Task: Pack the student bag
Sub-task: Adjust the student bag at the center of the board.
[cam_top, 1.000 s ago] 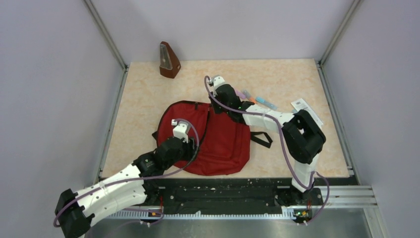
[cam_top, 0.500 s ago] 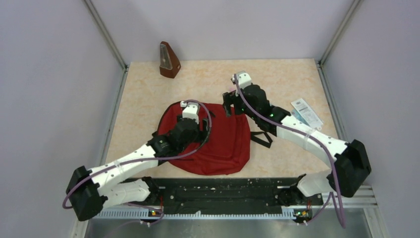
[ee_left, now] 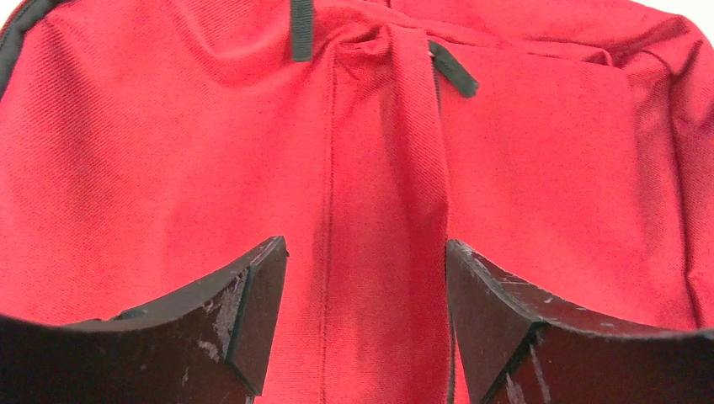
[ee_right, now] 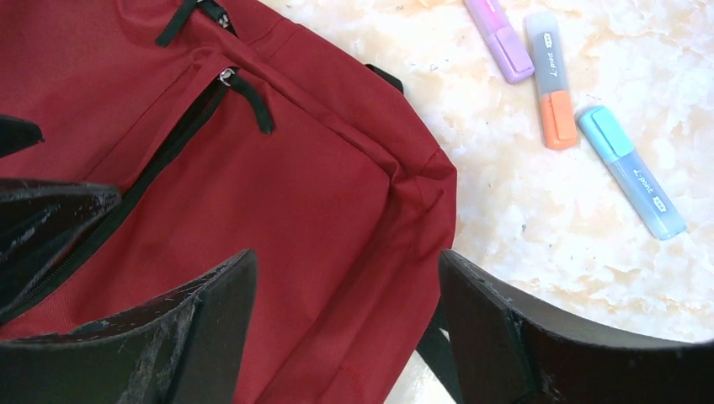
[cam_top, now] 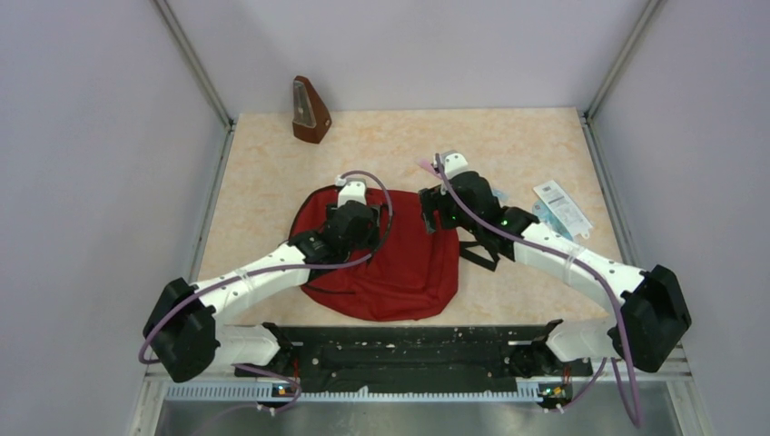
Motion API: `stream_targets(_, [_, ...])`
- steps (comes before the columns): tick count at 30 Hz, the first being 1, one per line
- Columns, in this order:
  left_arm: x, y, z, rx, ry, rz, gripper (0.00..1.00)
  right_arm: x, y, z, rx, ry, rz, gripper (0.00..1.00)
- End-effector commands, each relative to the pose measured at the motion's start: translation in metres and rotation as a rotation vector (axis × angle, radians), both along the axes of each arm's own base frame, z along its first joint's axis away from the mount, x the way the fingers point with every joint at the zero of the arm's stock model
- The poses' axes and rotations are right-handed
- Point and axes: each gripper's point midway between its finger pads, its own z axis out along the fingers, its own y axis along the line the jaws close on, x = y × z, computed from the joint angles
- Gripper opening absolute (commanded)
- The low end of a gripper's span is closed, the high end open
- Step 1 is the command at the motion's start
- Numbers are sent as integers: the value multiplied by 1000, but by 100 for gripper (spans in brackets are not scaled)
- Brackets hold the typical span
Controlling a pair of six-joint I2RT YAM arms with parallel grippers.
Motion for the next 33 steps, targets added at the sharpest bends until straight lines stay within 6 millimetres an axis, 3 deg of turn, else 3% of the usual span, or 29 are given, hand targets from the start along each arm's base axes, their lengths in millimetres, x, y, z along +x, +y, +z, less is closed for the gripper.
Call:
stream_targets(1, [3,5,-3,-29,9,21,73,0,-4,20,52,-36,-18,77])
stream_targets(9, [1,22,-10,12,21,55,64,-2,-3,21,60,-29,-15,76])
stream_targets(15, [-6,-10,-13,-110,38,-88,63,-4,1,17,72,-11,-6,75])
stream_targets(21, [-6,-15,-28,-70,96,-105,62,-5,5,14,87,4,5,75])
stream_targets(26, [-8,-30,-33,-85,148,-156,63,-8,7,12,97,15,15,75])
stream_targets(33, [-5,-47,-30,-168,144,-178,73,-12,13,4,117,48,36,75])
